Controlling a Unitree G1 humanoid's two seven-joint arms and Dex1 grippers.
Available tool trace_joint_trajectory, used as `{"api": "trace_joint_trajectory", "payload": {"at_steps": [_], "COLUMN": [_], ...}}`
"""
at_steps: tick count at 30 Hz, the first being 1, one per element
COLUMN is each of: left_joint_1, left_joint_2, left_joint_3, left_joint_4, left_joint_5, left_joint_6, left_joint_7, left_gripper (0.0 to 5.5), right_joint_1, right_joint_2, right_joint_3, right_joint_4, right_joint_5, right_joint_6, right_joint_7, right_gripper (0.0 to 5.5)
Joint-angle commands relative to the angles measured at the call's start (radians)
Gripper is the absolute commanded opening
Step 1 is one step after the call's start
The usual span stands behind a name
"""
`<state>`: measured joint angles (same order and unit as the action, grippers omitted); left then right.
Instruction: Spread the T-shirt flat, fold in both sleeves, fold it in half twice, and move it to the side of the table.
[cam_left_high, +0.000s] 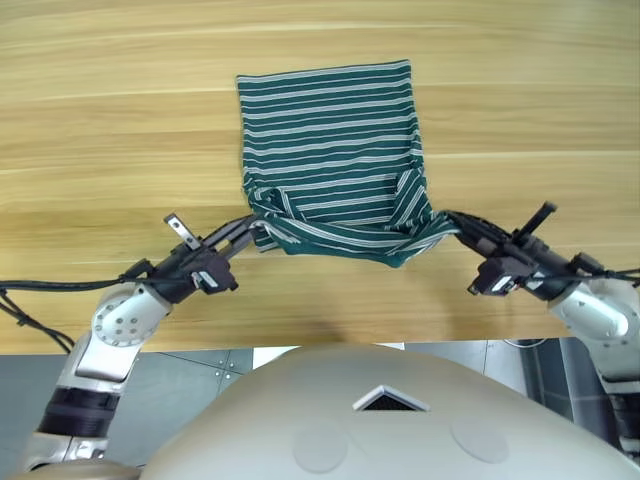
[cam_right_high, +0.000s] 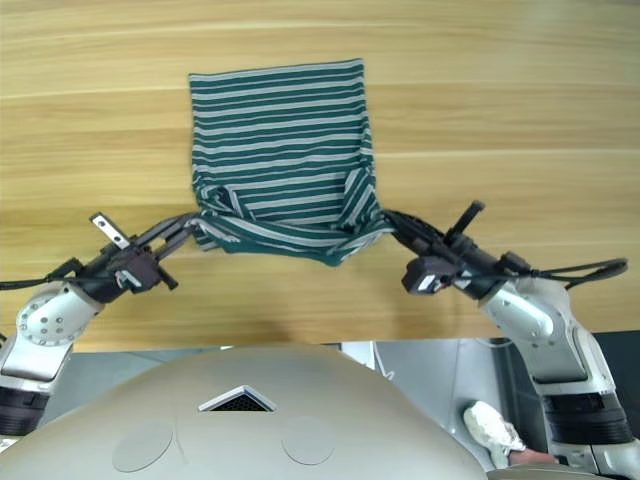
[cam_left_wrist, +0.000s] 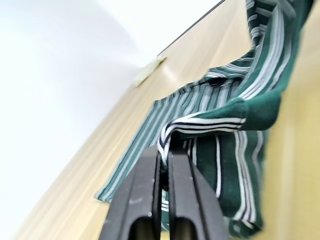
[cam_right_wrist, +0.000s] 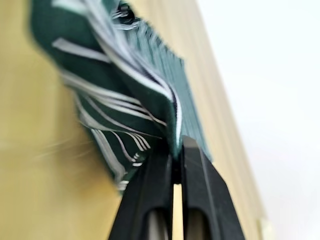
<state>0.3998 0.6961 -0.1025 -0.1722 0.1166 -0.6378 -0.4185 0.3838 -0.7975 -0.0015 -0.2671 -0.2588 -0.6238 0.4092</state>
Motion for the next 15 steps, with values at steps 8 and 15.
{"api": "trace_joint_trajectory", "payload": {"at_steps": [8, 15], "left_joint_1": [-0.408, -0.704], "left_joint_2": [-0.132, -0.179], "left_joint_3": [-0.012, -0.043], "left_joint_4": [0.294, 0.651], "left_joint_5": [0.160, 0.238], "left_joint_6": [0.127, 0.067], "left_joint_7": [0.098, 0.187], "left_gripper": [0.00, 0.00], "right_joint_1": [-0.563, -0.853], "right_joint_2": [0.230, 0.304], "right_joint_3": [0.133, 0.220], "right_joint_4": [0.339, 0.765], "right_joint_5": [-0.172, -0.295], "right_joint_6": [0.169, 0.174], "right_joint_7": [-0.103, -0.253], "right_gripper": [0.01, 0.01]}}
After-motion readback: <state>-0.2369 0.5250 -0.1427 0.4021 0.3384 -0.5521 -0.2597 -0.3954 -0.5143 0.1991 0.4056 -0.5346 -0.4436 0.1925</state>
